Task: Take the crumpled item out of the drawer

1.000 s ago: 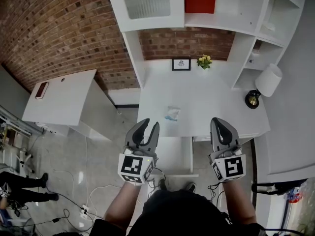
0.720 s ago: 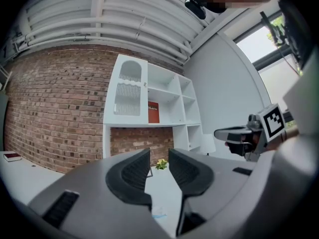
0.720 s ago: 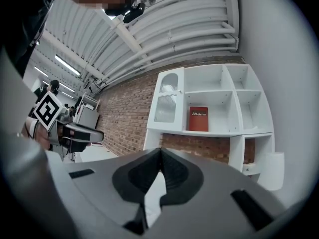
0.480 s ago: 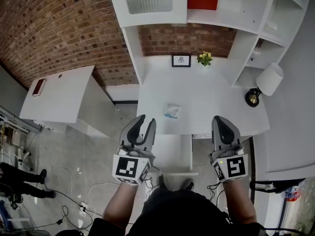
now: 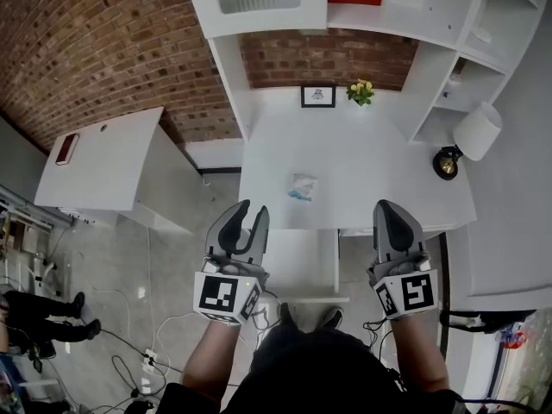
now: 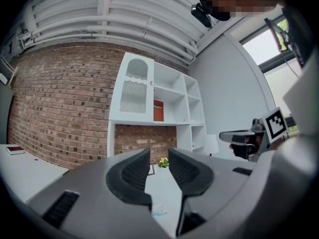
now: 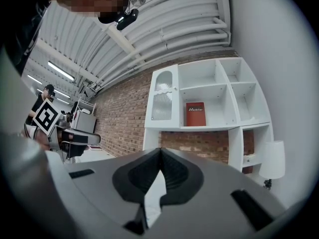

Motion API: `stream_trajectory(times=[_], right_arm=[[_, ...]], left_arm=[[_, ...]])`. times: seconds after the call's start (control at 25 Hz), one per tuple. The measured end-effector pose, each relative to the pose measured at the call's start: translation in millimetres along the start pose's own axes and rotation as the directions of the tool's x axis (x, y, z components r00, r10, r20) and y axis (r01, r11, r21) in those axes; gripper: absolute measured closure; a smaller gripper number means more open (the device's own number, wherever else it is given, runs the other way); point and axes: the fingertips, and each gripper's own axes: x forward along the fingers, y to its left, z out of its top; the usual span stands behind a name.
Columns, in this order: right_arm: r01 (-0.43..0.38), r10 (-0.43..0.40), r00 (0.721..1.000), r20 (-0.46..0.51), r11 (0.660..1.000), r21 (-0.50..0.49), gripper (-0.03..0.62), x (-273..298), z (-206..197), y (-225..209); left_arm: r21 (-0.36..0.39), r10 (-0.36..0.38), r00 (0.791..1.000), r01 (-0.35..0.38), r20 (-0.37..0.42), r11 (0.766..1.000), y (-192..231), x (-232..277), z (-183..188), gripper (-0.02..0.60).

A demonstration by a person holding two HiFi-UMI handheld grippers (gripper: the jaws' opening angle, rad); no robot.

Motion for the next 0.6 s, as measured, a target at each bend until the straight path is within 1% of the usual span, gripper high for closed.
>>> stream_trajectory(times=[0.32,0.48,0.6], right_arm=[[0.020,-0.020,1.000,-0.009,1.000,0.015,0.594,-1.8,-6.5,-6.9],[0.028,-0.027,1.000,-0.013,0.999,0.016,0.594,-1.6,-8.5,-10.2],[0.029,-0.029,0.999,-0.018,0.999,0.020,0.594,-1.8,-12.2,-10.4]], left_arm=[[-0.003,-0.001,1.000,0.001,-0.019,1.000,0.1,5.6,-6.2,0.469],[-0.020,-0.011,1.000,0.011,-0.016,1.000,-1.4,8.2,-4.9,0.469],[-0.019,-0.014,1.000,0.013,-0.018,1.000,-1.9,9.8,-6.5,0.469]])
